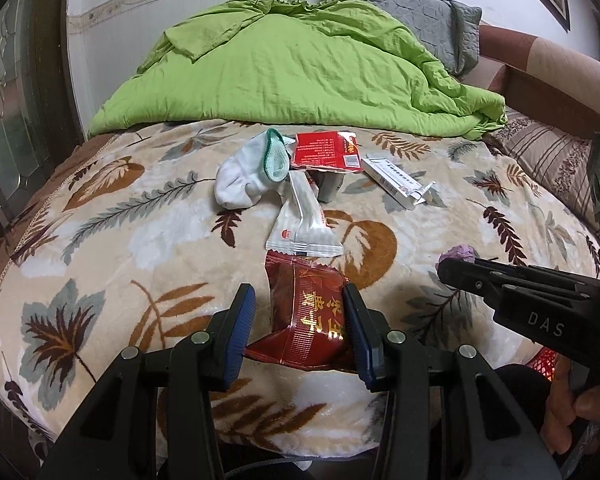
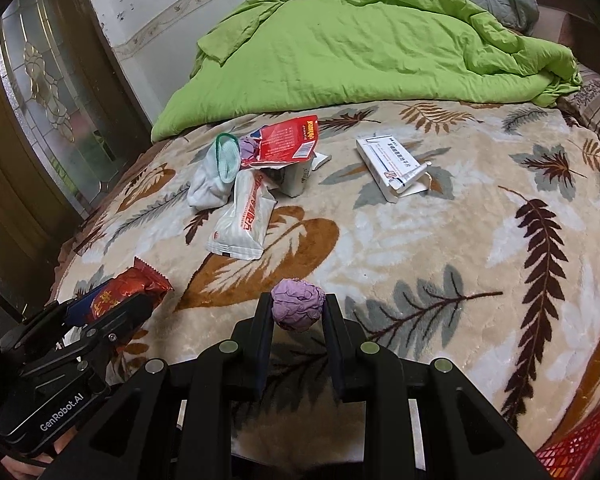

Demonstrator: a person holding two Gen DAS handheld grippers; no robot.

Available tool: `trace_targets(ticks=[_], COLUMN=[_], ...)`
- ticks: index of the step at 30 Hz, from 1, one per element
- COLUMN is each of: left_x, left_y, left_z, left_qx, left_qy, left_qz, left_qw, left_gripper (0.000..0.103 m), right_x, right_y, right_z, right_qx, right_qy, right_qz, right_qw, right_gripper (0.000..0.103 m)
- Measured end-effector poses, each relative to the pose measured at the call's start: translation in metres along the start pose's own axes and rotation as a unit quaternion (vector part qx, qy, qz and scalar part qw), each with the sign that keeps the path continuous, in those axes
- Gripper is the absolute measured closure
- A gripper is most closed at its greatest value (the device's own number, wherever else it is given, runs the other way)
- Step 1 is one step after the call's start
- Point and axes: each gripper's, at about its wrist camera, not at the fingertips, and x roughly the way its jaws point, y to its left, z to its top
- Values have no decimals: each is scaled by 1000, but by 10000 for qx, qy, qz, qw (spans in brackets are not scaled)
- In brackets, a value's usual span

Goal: Collect trash
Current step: 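Lift both held items and carry them toward the red basket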

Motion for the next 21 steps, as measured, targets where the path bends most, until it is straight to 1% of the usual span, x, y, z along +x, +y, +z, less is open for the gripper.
trace_targets(ticks=[9,21], left_x=[-8,-12], left_y=[-13,-21], left_z=[-1,-1], left_qx=[189,254], left_qy=[-51,-49], left_qz=[-27,-66], left_qw=[9998,9996], left_gripper=[60,60], right_x=[-10,-22], right_y=[-3,-7], right_z=[-5,-10], right_qx=[89,177], right_qy=[-34,-68], right_qz=[5,23], right_qw=[10000,9998], right_gripper=[77,77])
